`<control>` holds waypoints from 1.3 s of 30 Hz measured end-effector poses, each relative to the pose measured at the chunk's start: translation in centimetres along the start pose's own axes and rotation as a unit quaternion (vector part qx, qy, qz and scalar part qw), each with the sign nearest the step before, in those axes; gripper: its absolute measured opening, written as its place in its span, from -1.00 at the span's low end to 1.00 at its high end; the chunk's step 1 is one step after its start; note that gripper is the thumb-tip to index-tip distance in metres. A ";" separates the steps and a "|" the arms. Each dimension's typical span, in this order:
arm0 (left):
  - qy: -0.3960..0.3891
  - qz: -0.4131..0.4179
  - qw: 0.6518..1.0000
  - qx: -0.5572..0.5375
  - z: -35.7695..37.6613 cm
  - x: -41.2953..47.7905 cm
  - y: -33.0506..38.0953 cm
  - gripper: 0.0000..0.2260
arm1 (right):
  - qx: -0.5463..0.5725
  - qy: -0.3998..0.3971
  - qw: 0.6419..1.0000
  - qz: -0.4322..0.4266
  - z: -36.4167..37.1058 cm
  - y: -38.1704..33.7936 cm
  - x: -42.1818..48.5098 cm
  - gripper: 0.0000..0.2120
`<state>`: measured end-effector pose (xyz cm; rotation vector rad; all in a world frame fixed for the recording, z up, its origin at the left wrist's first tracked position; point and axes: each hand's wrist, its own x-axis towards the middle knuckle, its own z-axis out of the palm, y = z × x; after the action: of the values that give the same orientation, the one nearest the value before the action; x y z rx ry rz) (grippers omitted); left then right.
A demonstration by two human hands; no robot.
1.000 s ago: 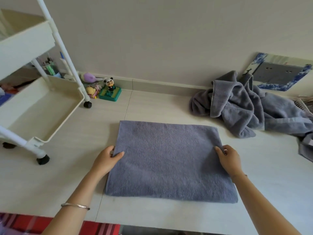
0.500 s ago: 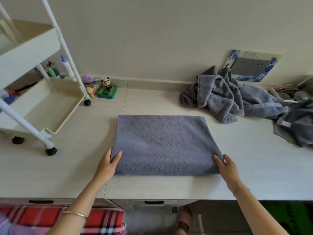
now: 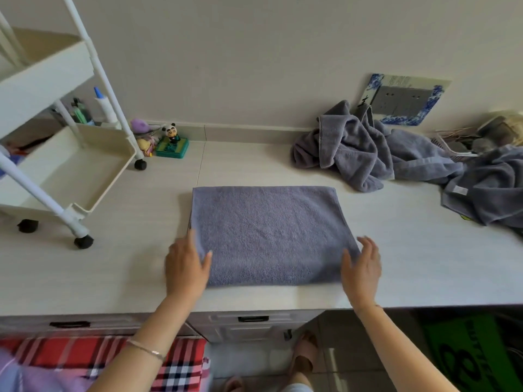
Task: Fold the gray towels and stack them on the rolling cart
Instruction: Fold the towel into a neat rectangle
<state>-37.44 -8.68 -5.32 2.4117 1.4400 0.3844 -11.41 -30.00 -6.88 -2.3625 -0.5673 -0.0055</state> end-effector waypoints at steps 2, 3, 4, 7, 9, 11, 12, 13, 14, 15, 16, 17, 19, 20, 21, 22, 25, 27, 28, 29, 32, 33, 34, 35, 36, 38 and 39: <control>0.023 0.114 0.993 0.013 1.6 -0.2 3.5 -0.56 | -0.011 -0.017 0.996 -0.091 2.1 -3.6 -1.3 -0.64; -0.004 0.141 0.990 0.023 2.4 -0.3 5.4 -0.53 | -0.028 -0.053 0.989 -0.138 3.4 -5.6 -2.0 -0.63; -0.054 0.148 0.987 0.038 3.1 -0.4 7.2 -0.50 | -0.046 -0.101 0.979 -0.172 4.7 -7.4 -2.8 -0.57; -0.163 0.109 0.974 0.117 6.4 -0.7 8.6 -0.51 | -0.093 -0.208 0.954 -0.197 7.6 -9.6 -4.4 -0.50; -0.140 0.100 0.979 0.106 7.3 -1.4 7.4 -0.51 | -0.126 -0.214 0.946 -0.207 8.4 -8.6 -5.2 -0.46; -0.128 0.104 0.982 0.091 7.6 -2.0 6.4 -0.52 | -0.153 -0.220 0.937 -0.225 8.1 -6.8 -5.7 -0.51; -0.123 0.107 0.983 0.089 7.7 -2.0 5.9 -0.53 | -0.169 -0.212 0.936 -0.223 7.8 -5.8 -5.5 -0.52; -0.127 0.103 0.983 0.088 7.7 -2.0 5.5 -0.54 | -0.188 -0.212 0.934 -0.216 7.4 -4.7 -5.3 -0.51; -0.124 0.098 0.984 0.087 7.5 -2.0 5.4 -0.53 | -0.204 -0.208 0.934 -0.205 6.8 -3.7 -4.9 -0.49; -0.118 0.097 0.984 0.086 7.4 -2.0 5.1 -0.53 | -0.217 -0.203 0.935 -0.192 6.0 -2.7 -4.4 -0.47; -0.112 0.095 0.986 0.085 7.4 -2.0 4.8 -0.52 | -0.228 -0.199 0.936 -0.178 5.3 -1.7 -4.0 -0.45; -0.107 0.089 0.986 0.088 7.4 -2.0 4.5 -0.51 | -0.237 -0.194 0.937 -0.167 4.5 -0.6 -3.4 -0.43; -0.106 0.066 0.988 0.091 7.4 -1.9 3.8 -0.48 | -0.234 -0.193 0.944 -0.132 2.9 1.3 -2.6 -0.38; -0.107 0.053 0.989 0.091 7.4 -1.8 3.6 -0.46 | -0.226 -0.189 0.949 -0.113 2.0 2.2 -2.2 -0.35; -0.110 0.042 0.989 0.092 7.2 -1.8 3.6 -0.44 | -0.222 -0.187 0.952 -0.094 1.3 3.1 -1.9 -0.32; -0.110 0.033 0.989 0.094 7.0 -1.8 3.7 -0.41 | -0.220 -0.190 0.954 -0.079 0.7 3.8 -1.6 -0.30; -0.107 0.017 0.990 0.085 6.8 -1.5 4.3 -0.30 | -0.195 -0.205 0.957 -0.053 -0.5 4.3 -0.7 -0.30; -0.111 0.025 0.990 0.080 6.4 -1.1 5.4 -0.22 | -0.112 -0.199 0.973 -0.026 -0.7 3.2 0.2 -0.36; -0.116 0.036 0.989 0.079 6.4 -0.9 6.0 -0.20 | -0.057 -0.188 0.980 -0.005 -0.6 2.5 0.8 -0.38; -0.123 0.044 0.988 0.078 6.4 -0.6 6.7 -0.20 | -0.014 -0.182 0.983 0.019 -0.6 1.9 1.6 -0.40; -0.143 0.042 0.987 0.066 7.0 0.0 8.1 -0.22 | 0.058 -0.186 0.974 0.117 -0.4 0.2 4.6 -0.39; -0.145 0.041 0.986 0.070 7.3 0.1 8.4 -0.23 | 0.064 -0.189 0.968 0.149 -0.3 -0.2 5.6 -0.38; -0.144 0.042 0.986 0.078 7.6 0.1 8.4 -0.25 | 0.058 -0.194 0.963 0.178 -0.2 -0.3 6.6 -0.39; -0.141 0.043 0.985 0.088 7.8 0.1 8.4 -0.27 | 0.049 -0.207 0.957 0.198 -0.2 -0.5 7.4 -0.43; -0.137 0.045 0.985 0.093 8.0 0.0 8.3 -0.31 | 0.046 -0.229 0.950 0.209 -0.3 -0.6 8.2 -0.50; -0.128 0.049 0.987 0.089 8.1 -0.1 8.0 -0.38 | 0.079 -0.282 0.932 0.214 -0.6 -0.7 9.1 -0.62; -0.130 0.052 0.986 0.088 8.1 -0.1 7.9 -0.40 | 0.109 -0.307 0.921 0.215 -1.0 -0.8 9.5 -0.64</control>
<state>-28.08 -13.27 -9.66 2.5668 1.2847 -0.0372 -3.03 -26.32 -4.15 -2.1949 -0.2904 0.9733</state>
